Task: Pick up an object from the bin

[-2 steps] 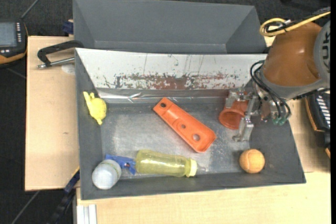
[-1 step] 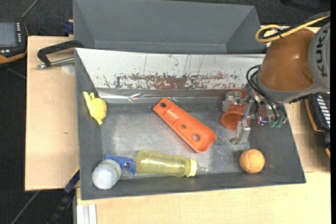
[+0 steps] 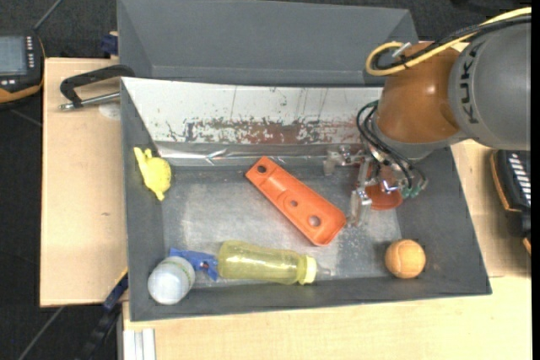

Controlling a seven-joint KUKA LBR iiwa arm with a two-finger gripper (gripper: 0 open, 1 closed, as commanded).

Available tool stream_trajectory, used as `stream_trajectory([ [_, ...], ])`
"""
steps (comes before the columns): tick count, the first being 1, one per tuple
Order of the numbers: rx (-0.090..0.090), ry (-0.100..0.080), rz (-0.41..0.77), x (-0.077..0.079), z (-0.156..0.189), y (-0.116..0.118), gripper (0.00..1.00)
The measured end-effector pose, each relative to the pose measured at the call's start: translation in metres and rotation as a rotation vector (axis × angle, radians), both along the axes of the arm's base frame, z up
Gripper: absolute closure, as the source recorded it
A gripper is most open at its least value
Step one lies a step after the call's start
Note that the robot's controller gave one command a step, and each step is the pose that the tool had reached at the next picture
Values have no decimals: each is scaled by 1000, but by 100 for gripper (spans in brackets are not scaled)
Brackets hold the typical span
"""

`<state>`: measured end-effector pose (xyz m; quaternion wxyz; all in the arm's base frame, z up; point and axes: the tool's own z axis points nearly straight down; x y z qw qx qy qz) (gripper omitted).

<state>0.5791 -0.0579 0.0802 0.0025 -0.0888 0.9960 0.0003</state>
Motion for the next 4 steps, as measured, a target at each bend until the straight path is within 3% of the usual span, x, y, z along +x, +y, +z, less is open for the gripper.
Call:
stream_trajectory([
  [1, 2, 1, 19, 6, -8, 14, 0],
  [2, 1, 0, 39, 1, 34, 38, 0],
  [3, 2, -14, 30, -1, 45, 57, 0],
  [4, 1, -2, 90, -1, 13, 82, 0],
])
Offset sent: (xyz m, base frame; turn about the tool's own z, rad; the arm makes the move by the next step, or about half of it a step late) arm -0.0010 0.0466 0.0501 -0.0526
